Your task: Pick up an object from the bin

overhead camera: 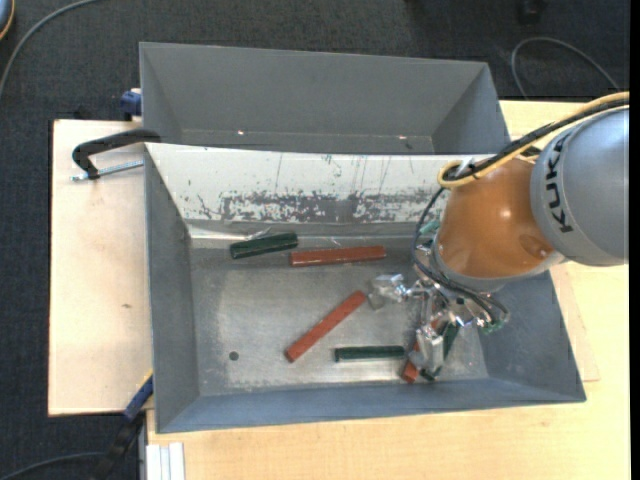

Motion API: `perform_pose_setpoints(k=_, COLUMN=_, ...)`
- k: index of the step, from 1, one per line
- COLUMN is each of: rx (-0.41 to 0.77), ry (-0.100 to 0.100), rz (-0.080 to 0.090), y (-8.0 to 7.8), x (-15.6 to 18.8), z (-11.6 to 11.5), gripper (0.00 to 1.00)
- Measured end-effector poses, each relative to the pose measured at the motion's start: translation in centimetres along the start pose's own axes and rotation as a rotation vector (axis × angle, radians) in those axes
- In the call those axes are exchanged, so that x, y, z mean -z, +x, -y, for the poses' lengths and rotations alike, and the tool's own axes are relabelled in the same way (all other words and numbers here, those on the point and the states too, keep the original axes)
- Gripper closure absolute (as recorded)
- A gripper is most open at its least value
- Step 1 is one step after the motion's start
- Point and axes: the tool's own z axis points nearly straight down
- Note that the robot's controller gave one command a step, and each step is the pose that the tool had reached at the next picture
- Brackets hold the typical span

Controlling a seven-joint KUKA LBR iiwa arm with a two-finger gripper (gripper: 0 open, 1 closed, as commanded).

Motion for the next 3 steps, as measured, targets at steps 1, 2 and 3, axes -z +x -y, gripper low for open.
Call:
perform_pose_setpoints(k=1, rx=0.0, ry=0.005, rz=0.007, y=-0.2, x=0.5, z=0.2, gripper=1.0)
perform_pose_setpoints(k=2, rx=0.001, ry=0.005, rz=0.008, y=-0.3, x=0.4, z=0.1, gripper=0.0)
perform_pose_setpoints(k=3, rx=0.118, ry=0.002, rz=0.009, y=-3.4, x=0.4, z=-6.6, gripper=0.0)
